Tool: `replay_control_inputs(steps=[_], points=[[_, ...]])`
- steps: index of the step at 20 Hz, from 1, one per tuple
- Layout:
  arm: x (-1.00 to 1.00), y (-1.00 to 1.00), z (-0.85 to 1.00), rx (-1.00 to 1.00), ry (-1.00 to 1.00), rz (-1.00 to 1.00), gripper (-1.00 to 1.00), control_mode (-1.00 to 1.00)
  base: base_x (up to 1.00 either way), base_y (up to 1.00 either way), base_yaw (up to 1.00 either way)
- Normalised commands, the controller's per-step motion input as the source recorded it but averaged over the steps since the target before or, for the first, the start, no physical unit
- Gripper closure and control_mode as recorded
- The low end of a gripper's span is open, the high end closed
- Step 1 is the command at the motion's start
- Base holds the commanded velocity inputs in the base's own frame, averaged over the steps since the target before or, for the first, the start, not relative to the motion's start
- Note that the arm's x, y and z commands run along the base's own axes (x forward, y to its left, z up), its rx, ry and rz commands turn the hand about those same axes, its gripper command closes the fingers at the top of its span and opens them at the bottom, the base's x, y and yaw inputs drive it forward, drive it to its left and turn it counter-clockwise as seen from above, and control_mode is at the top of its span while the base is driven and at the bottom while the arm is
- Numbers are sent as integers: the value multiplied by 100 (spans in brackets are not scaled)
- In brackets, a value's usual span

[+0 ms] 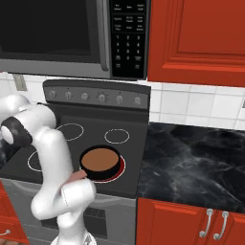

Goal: Pick up the sugar cube(s) and place them in the saucepan with hot chocolate.

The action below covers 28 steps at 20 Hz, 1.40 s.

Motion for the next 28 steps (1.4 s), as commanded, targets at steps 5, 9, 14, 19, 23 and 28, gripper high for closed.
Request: replay_control_inputs(steps=[5, 9, 14, 19, 23, 28], points=[[0, -100, 63, 0, 0, -1, 100, -100, 0, 0, 0], [17, -100, 47, 0, 8, -6, 100, -100, 0, 0, 0], [27, -100, 33, 0, 18, -9, 100, -100, 0, 0, 0], [19, -100, 10, 0, 15, -15, 100, -100, 0, 0, 0], [28, -100, 0, 0, 20, -23, 100, -100, 0, 0, 0], [24, -100, 0, -1, 22, -27, 100, -100, 0, 0, 0]])
